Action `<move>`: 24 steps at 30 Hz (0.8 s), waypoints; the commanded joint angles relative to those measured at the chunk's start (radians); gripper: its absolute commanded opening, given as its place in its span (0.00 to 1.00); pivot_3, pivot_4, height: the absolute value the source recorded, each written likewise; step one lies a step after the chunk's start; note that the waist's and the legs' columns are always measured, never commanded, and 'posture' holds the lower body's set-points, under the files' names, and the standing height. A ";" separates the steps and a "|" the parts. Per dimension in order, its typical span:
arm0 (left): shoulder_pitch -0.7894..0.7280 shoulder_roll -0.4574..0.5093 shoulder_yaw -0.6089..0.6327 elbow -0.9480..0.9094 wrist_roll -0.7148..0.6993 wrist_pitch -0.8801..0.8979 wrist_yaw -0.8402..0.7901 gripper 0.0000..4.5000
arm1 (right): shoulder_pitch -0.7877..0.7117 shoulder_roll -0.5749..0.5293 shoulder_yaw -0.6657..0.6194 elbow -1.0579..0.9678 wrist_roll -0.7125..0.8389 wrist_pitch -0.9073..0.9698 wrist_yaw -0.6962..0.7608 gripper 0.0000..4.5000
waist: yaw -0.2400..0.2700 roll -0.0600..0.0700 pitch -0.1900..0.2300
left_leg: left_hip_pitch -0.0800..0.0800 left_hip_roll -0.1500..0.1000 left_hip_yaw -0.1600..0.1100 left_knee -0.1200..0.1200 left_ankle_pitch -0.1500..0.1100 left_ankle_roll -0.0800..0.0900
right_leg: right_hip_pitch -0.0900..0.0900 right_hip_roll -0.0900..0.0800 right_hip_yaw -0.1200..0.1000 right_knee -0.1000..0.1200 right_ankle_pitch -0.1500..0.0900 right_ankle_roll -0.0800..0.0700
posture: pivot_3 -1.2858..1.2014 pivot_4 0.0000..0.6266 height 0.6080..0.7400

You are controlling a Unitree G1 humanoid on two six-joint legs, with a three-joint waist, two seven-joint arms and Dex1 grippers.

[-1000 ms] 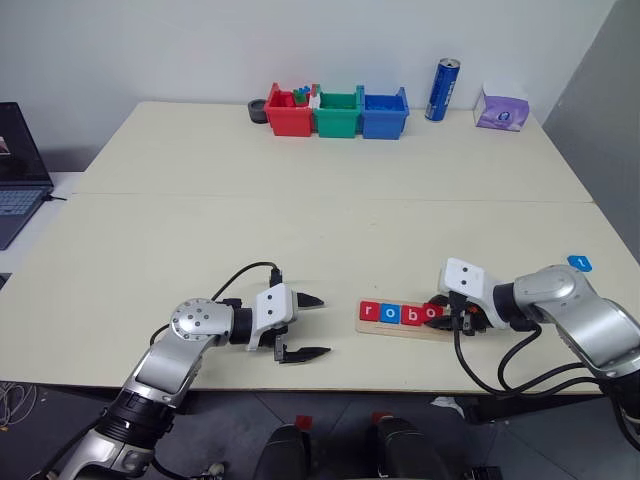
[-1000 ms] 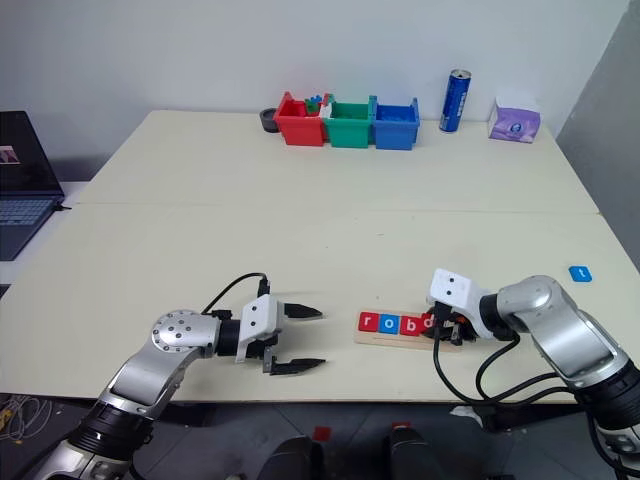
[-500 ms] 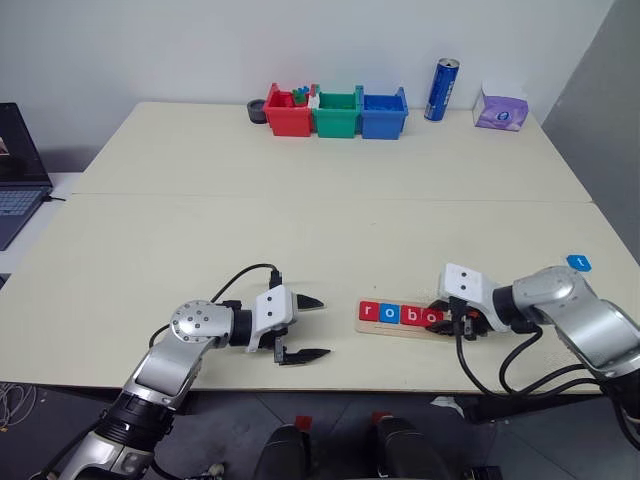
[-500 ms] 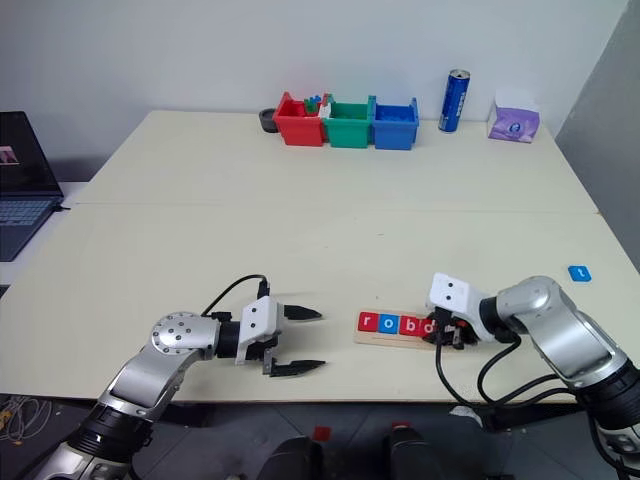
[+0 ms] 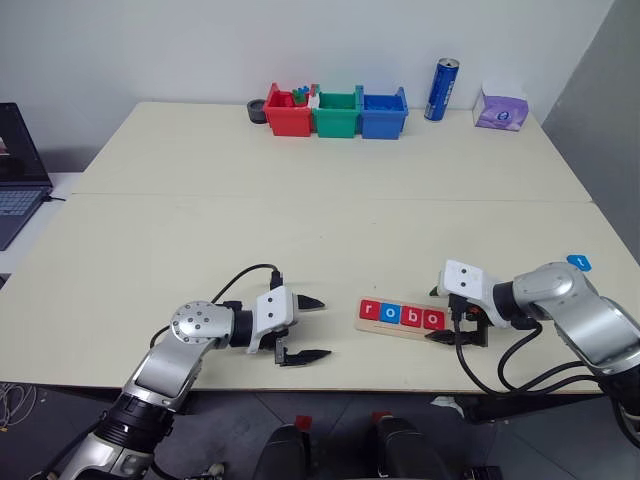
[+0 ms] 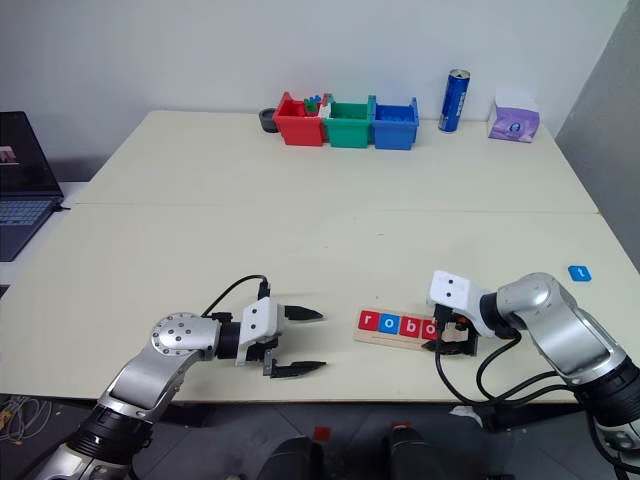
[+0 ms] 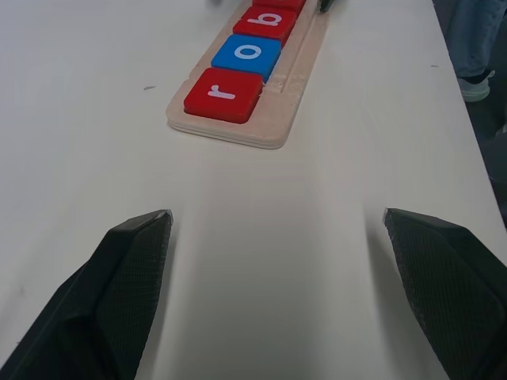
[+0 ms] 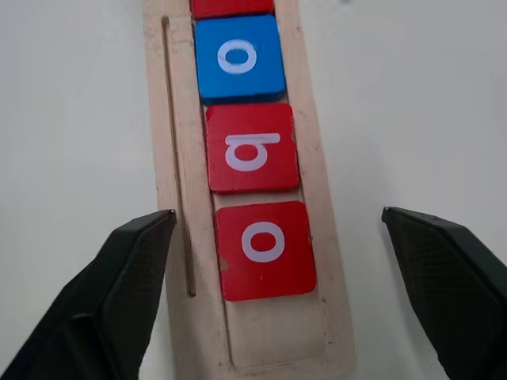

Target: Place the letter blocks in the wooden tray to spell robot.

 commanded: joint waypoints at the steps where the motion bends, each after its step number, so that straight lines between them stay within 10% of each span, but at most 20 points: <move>1: 0.001 0.000 0.008 -0.042 -0.002 0.001 0.010 1.00 | 0.003 -0.008 -0.119 -0.093 0.064 0.063 -0.029 1.00 | 0.000 0.000 0.000 | 0.000 0.000 0.000 0.000 0.000 0.000 | 0.000 0.000 0.000 0.000 0.000 0.000 | 0.52 0.24 1.00; 5: 0.005 0.002 0.010 -0.046 -0.003 0.004 0.013 1.00 | 0.117 -0.014 -0.194 -0.186 0.096 0.109 -0.079 0.86 | 0.002 0.000 0.000 | 0.000 0.000 0.000 0.000 0.000 0.000 | 0.000 0.000 -0.001 0.000 0.000 0.000 | 0.52 0.24 1.00; 15: -0.002 0.005 0.007 -0.031 -0.003 -0.003 0.005 1.00 | 0.287 -0.025 -0.183 -0.233 0.040 0.077 -0.205 0.04 | -0.002 0.000 0.000 | 0.001 0.000 0.001 0.000 0.000 0.000 | 0.000 0.000 0.001 0.000 -0.001 0.002 | 0.52 0.24 1.00; 24: -0.007 -0.001 0.007 -0.018 0.004 -0.012 0.006 1.00 | 0.251 -0.042 -0.117 -0.169 0.002 0.031 -0.195 0.01 | -0.001 0.000 0.000 | 0.000 0.000 0.001 0.000 0.000 0.000 | 0.000 0.000 0.000 0.000 -0.001 0.002 | 0.52 0.24 1.00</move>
